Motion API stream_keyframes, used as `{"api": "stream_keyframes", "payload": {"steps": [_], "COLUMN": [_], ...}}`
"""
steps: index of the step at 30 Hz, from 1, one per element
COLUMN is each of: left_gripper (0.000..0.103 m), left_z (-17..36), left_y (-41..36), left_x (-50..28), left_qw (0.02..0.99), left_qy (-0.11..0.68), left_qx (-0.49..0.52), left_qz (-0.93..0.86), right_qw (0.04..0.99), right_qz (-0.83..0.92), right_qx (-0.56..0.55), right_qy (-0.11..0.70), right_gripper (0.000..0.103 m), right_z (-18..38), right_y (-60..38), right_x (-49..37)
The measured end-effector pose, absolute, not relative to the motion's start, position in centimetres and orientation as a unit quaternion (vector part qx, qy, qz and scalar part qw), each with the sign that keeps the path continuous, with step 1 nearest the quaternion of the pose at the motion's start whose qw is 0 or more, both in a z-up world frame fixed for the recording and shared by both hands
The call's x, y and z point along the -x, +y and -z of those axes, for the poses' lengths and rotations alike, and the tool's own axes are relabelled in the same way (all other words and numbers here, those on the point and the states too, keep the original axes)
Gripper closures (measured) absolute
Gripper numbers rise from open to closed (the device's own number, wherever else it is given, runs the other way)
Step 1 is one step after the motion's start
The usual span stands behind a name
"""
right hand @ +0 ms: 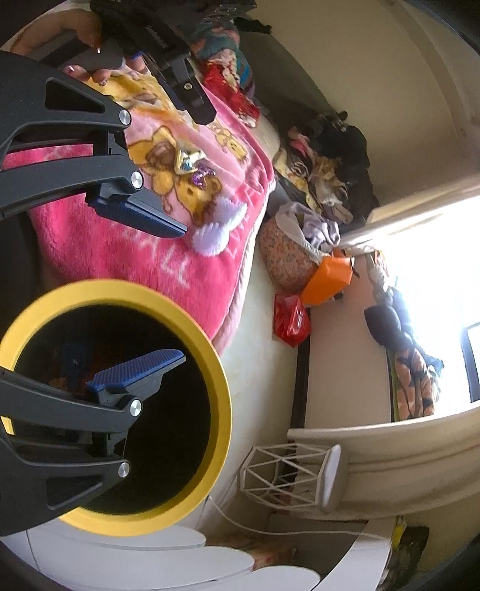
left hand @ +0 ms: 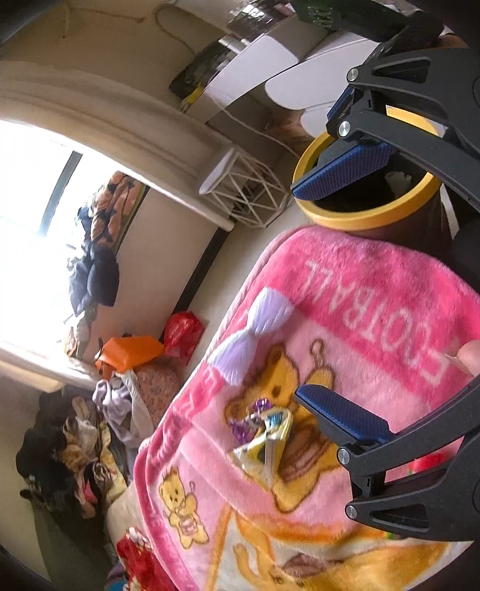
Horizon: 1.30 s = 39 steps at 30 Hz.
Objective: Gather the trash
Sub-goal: 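Move both open tools back over the remaining items on the blanket, then grasp the red candy tube with the left tool while the right tool grasps a yellow wrapper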
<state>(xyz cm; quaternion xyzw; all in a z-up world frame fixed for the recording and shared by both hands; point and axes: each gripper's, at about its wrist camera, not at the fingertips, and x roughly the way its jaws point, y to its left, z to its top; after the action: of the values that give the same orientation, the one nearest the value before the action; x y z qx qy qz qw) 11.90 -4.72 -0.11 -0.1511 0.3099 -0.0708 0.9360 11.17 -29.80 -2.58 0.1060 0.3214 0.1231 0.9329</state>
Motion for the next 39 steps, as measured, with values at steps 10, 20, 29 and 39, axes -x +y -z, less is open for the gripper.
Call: {"api": "stream_keyframes", "payload": {"steps": [10,20,29,39], "left_gripper": [0.011,0.011,0.011,0.011], "left_z": [0.3,2.3,5.5,8.4], "left_y": [-0.2,4.5,7.3,9.8], "left_x": [-10.7,-8.4,-6.2,-4.5], "left_qw": [0.937,0.925,0.894,0.86], "left_qy": [0.305,0.33,0.375,0.409], "left_qx": [0.168,0.181,0.211,0.263], "left_qz": [0.019,-0.056,-0.125,-0.157], "right_qw": [0.928,0.917,0.903,0.86], "right_qz": [-0.168,-0.214,-0.252,-0.326], "right_qx": [-0.078,-0.046,-0.012,0.007], "right_qy": [0.325,0.334,0.349,0.392], "right_gripper": [0.043,0.042,0.042,0.042], "right_z": [2.3,2.7,4.1,6.7], "right_y": [-25.5,-20.3,-15.9,-9.5], "right_x": [-12.4,-14.7,-17.0,-20.3]}}
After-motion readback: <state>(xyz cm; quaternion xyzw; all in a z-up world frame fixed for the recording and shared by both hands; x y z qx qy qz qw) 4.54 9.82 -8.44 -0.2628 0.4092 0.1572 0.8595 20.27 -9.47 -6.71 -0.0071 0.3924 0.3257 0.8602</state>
